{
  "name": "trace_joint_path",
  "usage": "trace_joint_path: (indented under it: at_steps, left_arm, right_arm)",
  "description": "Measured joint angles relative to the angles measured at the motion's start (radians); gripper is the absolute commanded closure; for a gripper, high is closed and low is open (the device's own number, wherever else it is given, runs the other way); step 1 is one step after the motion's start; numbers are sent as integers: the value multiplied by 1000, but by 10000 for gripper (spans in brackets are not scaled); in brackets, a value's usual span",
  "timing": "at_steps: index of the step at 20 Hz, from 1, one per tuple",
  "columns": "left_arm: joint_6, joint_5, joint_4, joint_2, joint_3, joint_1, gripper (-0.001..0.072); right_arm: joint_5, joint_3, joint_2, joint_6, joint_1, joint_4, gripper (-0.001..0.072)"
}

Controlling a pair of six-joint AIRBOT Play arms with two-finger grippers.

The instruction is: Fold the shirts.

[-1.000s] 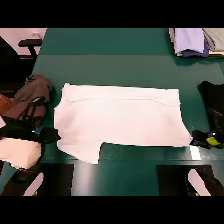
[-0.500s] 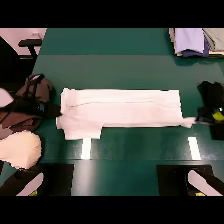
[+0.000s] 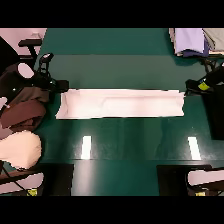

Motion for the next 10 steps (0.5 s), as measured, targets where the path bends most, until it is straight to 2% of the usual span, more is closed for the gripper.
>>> trace_joint_path:
  at_steps: [1, 2, 5, 6, 7, 8, 9, 10]
  left_arm:
    - [1, 18, 2, -13, 9, 0, 200]
    - [3, 32, 1, -23, 19, 1, 175]
    - [3, 31, -1, -39, 65, 1, 185]
    - [3, 15, -2, -41, 82, 1, 367]
    - [2, -2, -5, -43, 99, 1, 585]
    - [3, -20, -10, -44, 111, 1, 675]
    - [3, -31, -16, -45, 120, 1, 675]
    - [3, -40, -30, -46, 127, 1, 675]
  right_arm:
    - [-2, 35, -32, -8, 0, 16, 323]
    - [-2, 71, -62, -15, -3, 45, 322]
    - [3, 137, -109, -61, -39, 136, 322]
    - [18, 148, -116, -77, -56, 159, 322]
    - [35, 151, -120, -92, -76, 179, 268]
    - [53, 145, -123, -102, -103, 192, 120]
    - [64, 131, -126, -111, -130, 211, 74]
    - [77, 105, -128, -119, -159, 238, 74]
